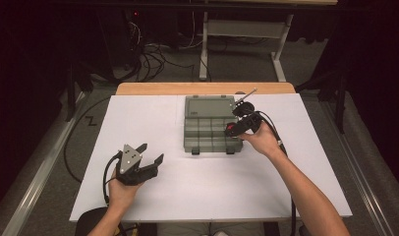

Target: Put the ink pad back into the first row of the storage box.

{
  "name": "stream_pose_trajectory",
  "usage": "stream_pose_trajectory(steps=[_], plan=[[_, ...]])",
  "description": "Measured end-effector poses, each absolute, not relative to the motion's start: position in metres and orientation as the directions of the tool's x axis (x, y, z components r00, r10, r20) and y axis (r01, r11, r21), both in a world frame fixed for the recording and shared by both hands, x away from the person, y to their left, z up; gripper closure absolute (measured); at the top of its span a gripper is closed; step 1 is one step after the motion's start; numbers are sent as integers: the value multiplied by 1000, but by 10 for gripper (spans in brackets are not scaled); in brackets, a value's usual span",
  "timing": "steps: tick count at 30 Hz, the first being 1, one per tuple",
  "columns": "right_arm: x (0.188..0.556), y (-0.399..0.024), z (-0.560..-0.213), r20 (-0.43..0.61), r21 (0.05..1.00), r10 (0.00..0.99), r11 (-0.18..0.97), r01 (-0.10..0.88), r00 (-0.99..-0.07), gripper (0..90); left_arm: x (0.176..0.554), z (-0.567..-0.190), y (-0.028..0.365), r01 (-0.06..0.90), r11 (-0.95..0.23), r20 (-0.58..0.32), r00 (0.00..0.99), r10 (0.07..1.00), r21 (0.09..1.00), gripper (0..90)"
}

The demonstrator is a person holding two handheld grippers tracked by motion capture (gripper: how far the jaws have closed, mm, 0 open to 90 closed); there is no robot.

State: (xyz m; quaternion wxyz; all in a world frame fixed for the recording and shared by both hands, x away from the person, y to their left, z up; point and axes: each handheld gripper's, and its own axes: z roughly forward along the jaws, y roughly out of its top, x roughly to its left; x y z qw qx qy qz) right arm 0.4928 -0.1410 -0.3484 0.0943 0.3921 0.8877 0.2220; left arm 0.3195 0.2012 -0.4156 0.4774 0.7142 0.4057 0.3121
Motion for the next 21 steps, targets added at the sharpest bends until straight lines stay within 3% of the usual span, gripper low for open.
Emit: stream_pose_trajectory(steps=[21], plan=[[517,-131,-350,-34,463,751,596,655,-659,316,319,-416,201,279,-218,61,480,875,935,324]])
